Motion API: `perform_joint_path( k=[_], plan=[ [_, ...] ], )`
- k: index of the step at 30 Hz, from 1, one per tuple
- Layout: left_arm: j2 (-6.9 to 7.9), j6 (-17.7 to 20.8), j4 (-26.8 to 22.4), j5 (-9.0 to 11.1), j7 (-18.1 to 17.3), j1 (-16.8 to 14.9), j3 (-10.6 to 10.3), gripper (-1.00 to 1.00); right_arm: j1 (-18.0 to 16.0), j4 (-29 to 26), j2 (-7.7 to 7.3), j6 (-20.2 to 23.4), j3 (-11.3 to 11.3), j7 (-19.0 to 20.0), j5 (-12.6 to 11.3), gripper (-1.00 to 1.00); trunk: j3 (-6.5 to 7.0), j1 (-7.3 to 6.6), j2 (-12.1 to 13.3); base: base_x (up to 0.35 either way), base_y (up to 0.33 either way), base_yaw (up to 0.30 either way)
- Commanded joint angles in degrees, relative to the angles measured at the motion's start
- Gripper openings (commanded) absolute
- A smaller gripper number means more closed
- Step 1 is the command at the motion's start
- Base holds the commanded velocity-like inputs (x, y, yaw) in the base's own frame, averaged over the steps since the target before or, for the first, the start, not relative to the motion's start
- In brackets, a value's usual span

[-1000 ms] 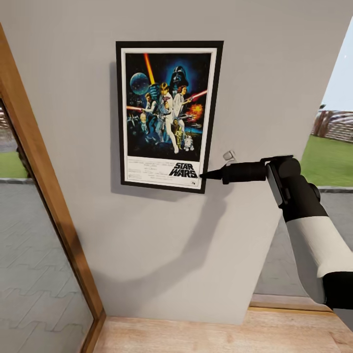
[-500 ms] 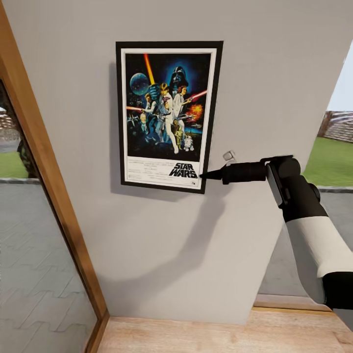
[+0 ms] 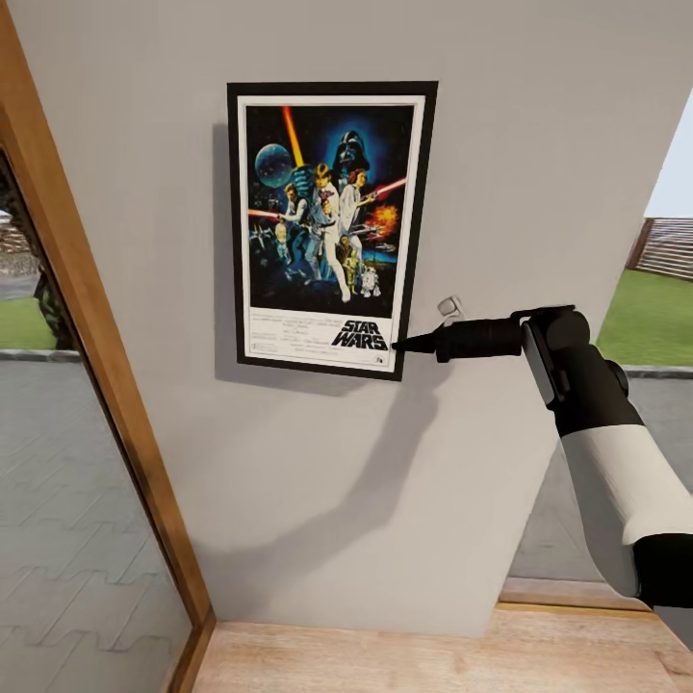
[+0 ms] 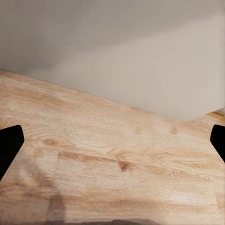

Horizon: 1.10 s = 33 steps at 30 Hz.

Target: Pick up the poster from the kitchen countertop and hang it on one of the wall nails in the kitchen.

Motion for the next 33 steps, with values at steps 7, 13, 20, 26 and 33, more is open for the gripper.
perform_joint_path(
  k=[7, 13, 20, 26, 33],
  plan=[
    [0.02, -0.26, 0.07, 0.25, -0.17, -0.06, -0.23, 1.00, -0.07, -0.01, -0.03, 0.52, 0.04, 0.13, -0.03, -1.00, -0.14, 0.04, -0.14, 0.000, 0.000, 0.000],
    [0.01, -0.26, 0.07, 0.25, -0.17, -0.06, -0.23, 1.00, -0.07, -0.01, -0.03, 0.52, -0.01, 0.11, -0.03, -1.00, -0.14, 0.04, -0.14, 0.000, 0.000, 0.000],
    [0.04, -0.26, 0.07, 0.25, -0.17, -0.06, -0.23, 1.00, -0.04, -0.01, -0.06, 0.48, -0.01, 0.13, -0.03, -1.00, -0.14, 0.04, -0.14, 0.000, 0.000, 0.000],
    [0.04, -0.26, 0.07, 0.25, -0.17, -0.06, -0.23, 1.00, -0.02, -0.01, -0.06, 0.38, -0.01, 0.17, -0.03, -1.00, -0.14, 0.04, -0.14, 0.000, 0.000, 0.000],
    [0.02, -0.26, 0.07, 0.25, -0.17, -0.06, -0.23, 1.00, 0.01, -0.01, -0.05, 0.35, -0.01, 0.12, -0.03, -1.00, -0.14, 0.04, -0.14, 0.000, 0.000, 0.000]
  ],
)
